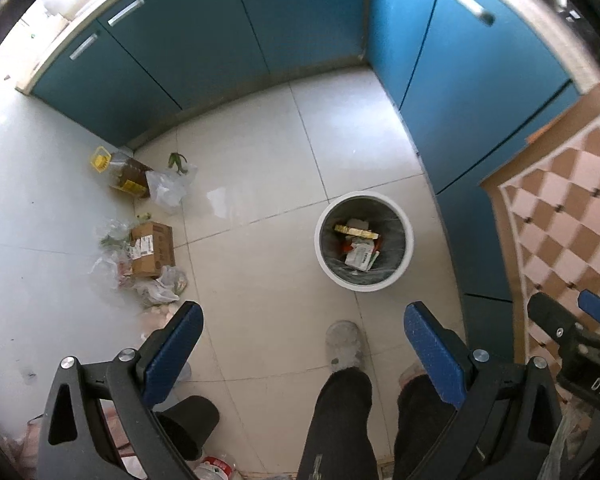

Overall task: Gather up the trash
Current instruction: 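Raise both tools from the bin back toward the counter, then grasp the red-white sugar bag with the left tool while the right tool grasps the white box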

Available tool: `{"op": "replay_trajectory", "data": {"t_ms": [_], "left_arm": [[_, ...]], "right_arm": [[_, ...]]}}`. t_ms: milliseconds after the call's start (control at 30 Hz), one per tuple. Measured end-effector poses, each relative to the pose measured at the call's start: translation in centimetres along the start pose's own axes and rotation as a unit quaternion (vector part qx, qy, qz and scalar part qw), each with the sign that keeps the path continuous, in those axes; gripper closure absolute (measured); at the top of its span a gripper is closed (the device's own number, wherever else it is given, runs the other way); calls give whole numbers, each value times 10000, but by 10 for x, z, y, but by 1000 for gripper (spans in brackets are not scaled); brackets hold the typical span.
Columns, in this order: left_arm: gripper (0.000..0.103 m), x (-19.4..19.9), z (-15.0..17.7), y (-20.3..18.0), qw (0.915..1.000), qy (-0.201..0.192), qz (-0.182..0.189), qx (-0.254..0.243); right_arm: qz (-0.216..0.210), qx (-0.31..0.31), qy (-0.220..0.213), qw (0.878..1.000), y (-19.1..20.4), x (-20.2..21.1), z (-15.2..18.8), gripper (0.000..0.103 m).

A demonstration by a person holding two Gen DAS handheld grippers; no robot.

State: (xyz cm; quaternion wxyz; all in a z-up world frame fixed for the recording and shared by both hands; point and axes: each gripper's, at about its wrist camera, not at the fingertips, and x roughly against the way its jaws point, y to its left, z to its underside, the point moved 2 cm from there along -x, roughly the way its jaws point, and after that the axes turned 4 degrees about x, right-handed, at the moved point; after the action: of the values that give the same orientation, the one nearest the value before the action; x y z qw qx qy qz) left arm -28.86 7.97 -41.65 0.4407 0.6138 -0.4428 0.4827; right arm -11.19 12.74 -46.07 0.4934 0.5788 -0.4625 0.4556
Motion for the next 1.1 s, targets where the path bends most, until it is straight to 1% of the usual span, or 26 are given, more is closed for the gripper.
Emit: {"op": "replay_trajectory", "data": {"t_ms": [133,300,467,533,633,733,800,867,900,967,1033,1067,1100], "left_arm": [[0,47,13,-5,9997,-180,138,-44],[0,90,30,-9,9990,-302,301,-141],[0,126,40,-5,9983,-453,357,-58],[0,139,41,-10,9978,-556,367,-65],[0,163,41,-25,9956,-780,472,-212],[0,183,38,-61,9912,-974,741,-503],[0,192,40,-90,9880,-1004,909,-738],[0,197,44,-130,9826,-923,1220,-1058],[0,198,48,-155,9787,-836,1433,-1205],[0,193,61,-209,9691,-413,1954,-1447],[1,184,77,-258,9590,62,2321,-1626],[1,177,89,-290,9503,354,2501,-1821],[1,170,101,-314,9430,588,2609,-1978]], "right_arm": [[-54,-14,-121,9999,-4,64,14,0],[-47,109,-359,9993,-7,132,32,0],[-123,101,-579,9982,-12,179,50,0],[-200,72,-644,9977,-14,193,56,0],[-428,-27,-717,9965,-20,212,61,0],[-658,-279,-848,9938,-41,230,66,0],[-729,-501,-970,9914,-62,241,71,0],[-739,-879,-1118,9871,-101,257,82,0],[-710,-1055,-1166,9850,-120,263,90,0],[-617,-1524,-1265,9782,-169,275,109,0],[-485,-1961,-1306,9706,-214,282,130,0],[-406,-2272,-1311,9641,-244,286,147,0],[-344,-2552,-1306,9574,-270,288,164,0]]}}
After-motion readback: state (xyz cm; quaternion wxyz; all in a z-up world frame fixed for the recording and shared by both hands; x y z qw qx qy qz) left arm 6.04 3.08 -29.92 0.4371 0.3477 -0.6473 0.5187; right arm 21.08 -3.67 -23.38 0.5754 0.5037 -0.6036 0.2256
